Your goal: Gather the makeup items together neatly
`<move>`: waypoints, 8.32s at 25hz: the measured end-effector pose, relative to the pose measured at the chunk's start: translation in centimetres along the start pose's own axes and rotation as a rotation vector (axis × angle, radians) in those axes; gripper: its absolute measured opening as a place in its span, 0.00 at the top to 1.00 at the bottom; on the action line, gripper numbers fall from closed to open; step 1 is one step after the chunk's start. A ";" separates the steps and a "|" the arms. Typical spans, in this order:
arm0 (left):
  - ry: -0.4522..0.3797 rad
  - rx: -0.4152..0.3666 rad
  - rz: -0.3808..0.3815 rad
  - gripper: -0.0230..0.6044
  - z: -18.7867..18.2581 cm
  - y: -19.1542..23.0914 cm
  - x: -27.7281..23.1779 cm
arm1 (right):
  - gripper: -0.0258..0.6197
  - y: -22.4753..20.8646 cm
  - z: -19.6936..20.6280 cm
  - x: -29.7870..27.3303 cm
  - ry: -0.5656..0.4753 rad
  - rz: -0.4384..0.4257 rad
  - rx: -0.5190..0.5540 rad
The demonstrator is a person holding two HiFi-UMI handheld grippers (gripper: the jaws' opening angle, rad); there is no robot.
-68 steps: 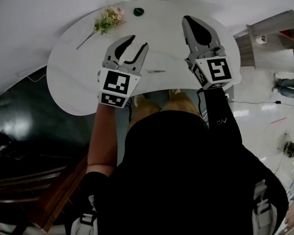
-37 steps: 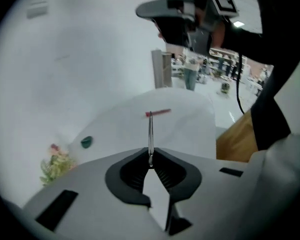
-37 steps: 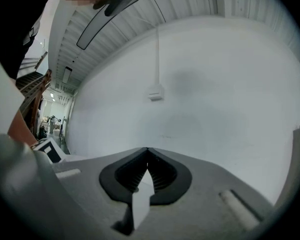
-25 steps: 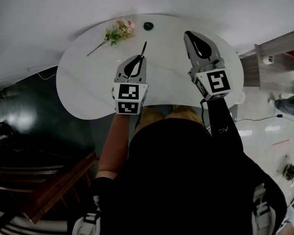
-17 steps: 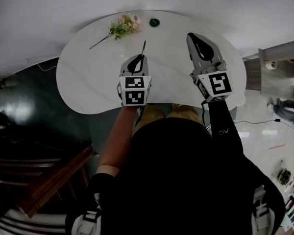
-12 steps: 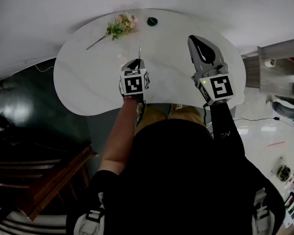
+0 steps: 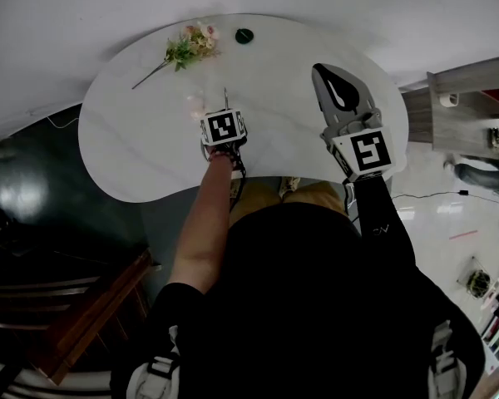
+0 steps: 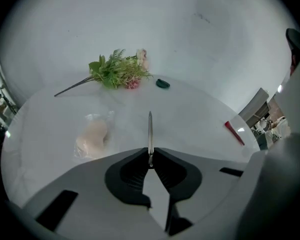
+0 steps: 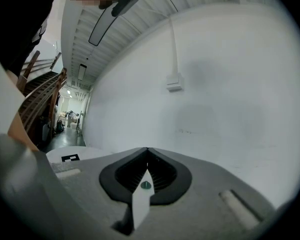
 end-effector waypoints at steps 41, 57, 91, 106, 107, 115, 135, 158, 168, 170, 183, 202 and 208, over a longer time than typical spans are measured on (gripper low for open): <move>-0.899 -0.637 0.050 0.70 -14.1 -12.7 21.9 | 0.95 -5.4 -3.3 -0.2 -0.170 0.113 -0.092; -0.671 -0.866 0.400 0.72 -11.0 -25.5 12.0 | 0.95 -14.4 1.6 9.3 -0.065 0.373 -0.114; 0.269 -1.465 0.717 0.89 -5.2 -31.0 -5.6 | 0.95 -18.1 5.2 19.3 0.077 0.585 -0.086; -0.491 -0.713 0.591 0.89 -11.4 -26.0 12.3 | 0.95 -13.3 0.6 9.3 -0.116 0.248 -0.120; -0.538 -0.669 0.582 0.89 -11.6 -25.5 13.4 | 0.95 -12.9 0.2 8.6 -0.120 0.229 -0.124; -0.581 -0.449 0.460 0.89 -10.7 -20.0 12.9 | 0.95 -9.8 0.6 4.0 -0.088 0.085 -0.143; -0.115 0.029 0.157 0.89 -2.1 -7.1 -3.1 | 0.95 -8.1 4.9 2.1 0.053 0.027 -0.128; -0.356 -0.193 0.050 0.79 -8.3 -10.0 5.6 | 0.95 -8.3 3.6 2.9 0.008 0.021 -0.133; -0.529 -0.343 0.008 0.79 -12.8 -12.8 12.8 | 0.95 -8.1 2.1 2.0 -0.053 -0.005 -0.157; -0.518 -0.341 0.014 0.79 -13.1 -12.6 12.2 | 0.95 -8.3 2.1 1.6 -0.044 0.015 -0.165; -0.353 -0.285 0.062 0.80 -19.1 -7.8 -1.2 | 0.95 -8.6 5.8 -2.3 0.108 0.104 -0.149; -0.155 -0.237 0.003 0.95 -20.2 -4.2 -12.2 | 0.95 -10.4 9.4 -2.5 0.262 0.172 -0.134; -0.201 -0.295 0.039 0.95 -20.8 -6.4 -10.2 | 0.95 -10.6 9.0 -2.3 0.234 0.154 -0.132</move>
Point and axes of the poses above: the fingertips, and each gripper's own axes: x backward along the fingers, y to its left, z out of its underside, the point moved 6 cm from there along x, backward along the fingers, and after that the axes turned 10 degrees about z, right-handed, at the moved point
